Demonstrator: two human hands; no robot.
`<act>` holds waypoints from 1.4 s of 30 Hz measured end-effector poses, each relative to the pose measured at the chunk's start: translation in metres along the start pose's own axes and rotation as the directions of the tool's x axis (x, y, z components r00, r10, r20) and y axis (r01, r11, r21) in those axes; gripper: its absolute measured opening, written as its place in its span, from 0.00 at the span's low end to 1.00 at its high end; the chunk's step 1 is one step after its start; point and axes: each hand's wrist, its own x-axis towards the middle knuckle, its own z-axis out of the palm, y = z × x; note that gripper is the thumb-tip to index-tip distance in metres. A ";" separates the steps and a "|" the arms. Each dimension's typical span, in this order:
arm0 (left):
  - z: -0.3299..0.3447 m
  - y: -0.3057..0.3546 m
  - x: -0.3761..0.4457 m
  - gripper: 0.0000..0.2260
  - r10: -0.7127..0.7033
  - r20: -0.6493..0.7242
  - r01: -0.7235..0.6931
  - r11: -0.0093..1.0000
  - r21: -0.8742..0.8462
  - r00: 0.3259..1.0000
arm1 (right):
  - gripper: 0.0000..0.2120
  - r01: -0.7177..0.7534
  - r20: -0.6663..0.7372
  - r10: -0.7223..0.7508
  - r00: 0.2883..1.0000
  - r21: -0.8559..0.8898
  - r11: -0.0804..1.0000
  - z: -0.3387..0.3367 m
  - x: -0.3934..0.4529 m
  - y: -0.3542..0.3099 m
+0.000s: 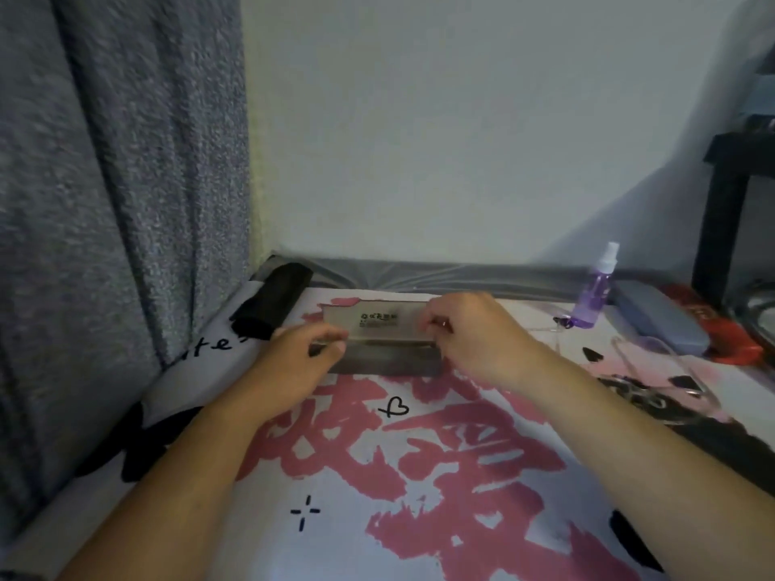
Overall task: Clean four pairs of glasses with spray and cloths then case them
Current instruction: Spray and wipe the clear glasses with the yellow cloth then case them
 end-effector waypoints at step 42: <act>0.002 -0.008 0.000 0.07 0.229 0.010 -0.225 0.962 -0.153 0.973 | 0.09 0.238 0.123 -0.207 0.971 -0.377 0.895 0.001 0.019 0.005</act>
